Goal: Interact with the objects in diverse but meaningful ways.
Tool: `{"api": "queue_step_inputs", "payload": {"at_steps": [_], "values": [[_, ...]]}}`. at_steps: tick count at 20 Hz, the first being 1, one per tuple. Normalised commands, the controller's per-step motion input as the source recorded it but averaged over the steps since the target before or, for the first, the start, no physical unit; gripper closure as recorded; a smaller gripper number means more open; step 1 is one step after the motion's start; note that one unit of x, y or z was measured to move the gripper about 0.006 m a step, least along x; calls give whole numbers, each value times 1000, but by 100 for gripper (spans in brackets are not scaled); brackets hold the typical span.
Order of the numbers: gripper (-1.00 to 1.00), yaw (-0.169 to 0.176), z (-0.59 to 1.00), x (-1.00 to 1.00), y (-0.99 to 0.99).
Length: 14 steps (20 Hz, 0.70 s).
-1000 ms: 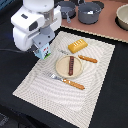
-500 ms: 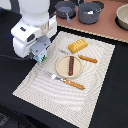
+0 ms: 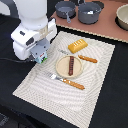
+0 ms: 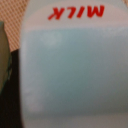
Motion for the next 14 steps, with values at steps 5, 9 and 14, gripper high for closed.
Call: {"api": "queue_step_inputs", "payload": {"at_steps": [5, 9, 14], "values": [[-100, -5, 931, 430, 283], [-100, 0, 568, 747, 336], [-100, -55, 276, 802, 89]]}}
